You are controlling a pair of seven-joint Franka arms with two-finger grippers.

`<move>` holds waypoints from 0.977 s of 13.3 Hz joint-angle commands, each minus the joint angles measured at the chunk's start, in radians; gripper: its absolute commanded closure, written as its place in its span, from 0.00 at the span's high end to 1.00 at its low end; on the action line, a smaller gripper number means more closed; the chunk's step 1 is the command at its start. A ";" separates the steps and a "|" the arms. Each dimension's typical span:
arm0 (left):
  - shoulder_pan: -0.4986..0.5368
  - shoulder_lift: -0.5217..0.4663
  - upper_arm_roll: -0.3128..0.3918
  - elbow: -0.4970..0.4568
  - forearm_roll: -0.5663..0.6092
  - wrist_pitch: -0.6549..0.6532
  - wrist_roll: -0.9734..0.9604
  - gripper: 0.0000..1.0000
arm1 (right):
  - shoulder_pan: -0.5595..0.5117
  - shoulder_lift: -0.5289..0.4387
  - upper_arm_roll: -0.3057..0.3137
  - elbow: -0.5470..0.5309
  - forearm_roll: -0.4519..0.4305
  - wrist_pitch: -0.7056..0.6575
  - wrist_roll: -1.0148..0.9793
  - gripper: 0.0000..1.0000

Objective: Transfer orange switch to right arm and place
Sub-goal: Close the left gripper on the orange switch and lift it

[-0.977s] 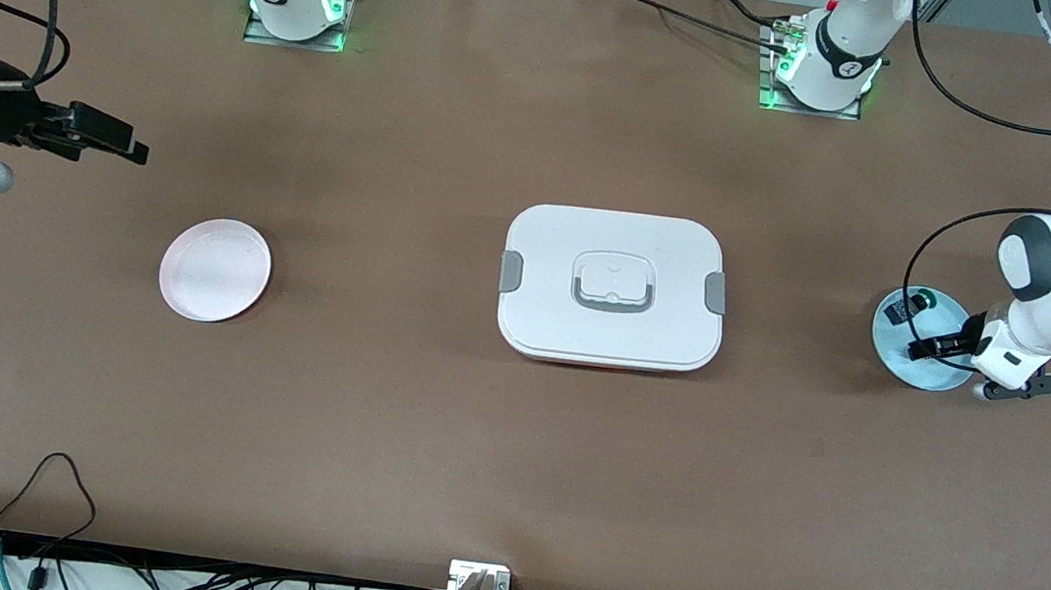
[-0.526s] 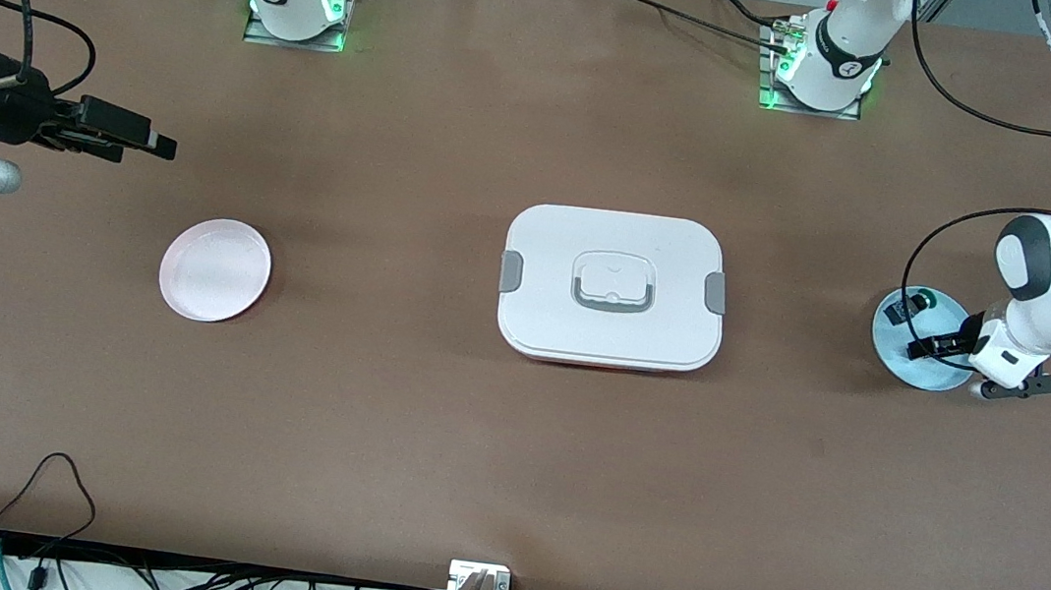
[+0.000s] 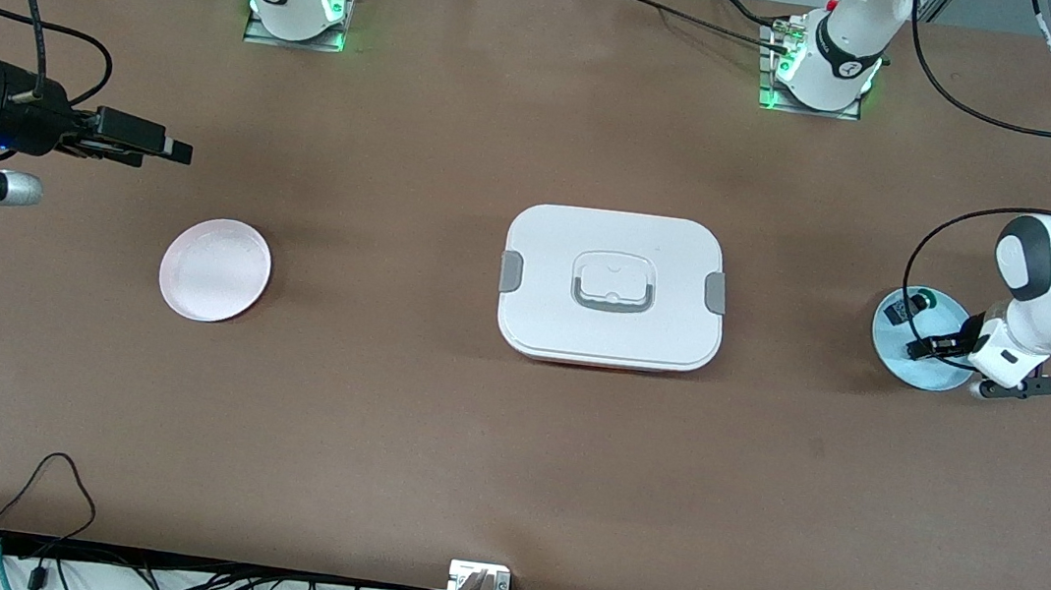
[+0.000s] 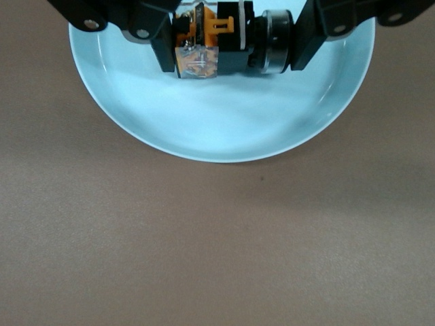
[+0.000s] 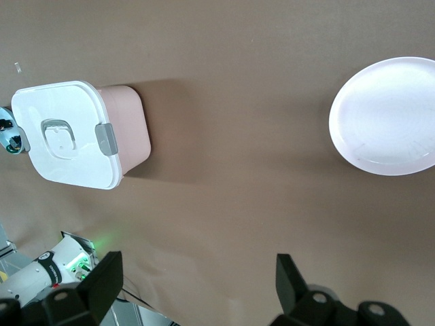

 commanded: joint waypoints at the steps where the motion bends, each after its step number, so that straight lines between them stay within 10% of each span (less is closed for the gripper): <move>1: 0.019 0.029 0.000 0.017 0.024 0.017 0.097 0.31 | -0.011 -0.014 0.003 -0.032 0.027 -0.008 -0.014 1.00; 8: 0.026 -0.115 -0.165 0.089 0.006 -0.045 0.159 0.04 | -0.014 -0.020 0.003 -0.081 0.233 -0.016 -0.016 1.00; 13: 0.182 -0.157 -0.557 0.232 -0.271 -0.183 0.320 0.00 | -0.011 -0.020 0.003 -0.156 0.520 0.007 -0.019 1.00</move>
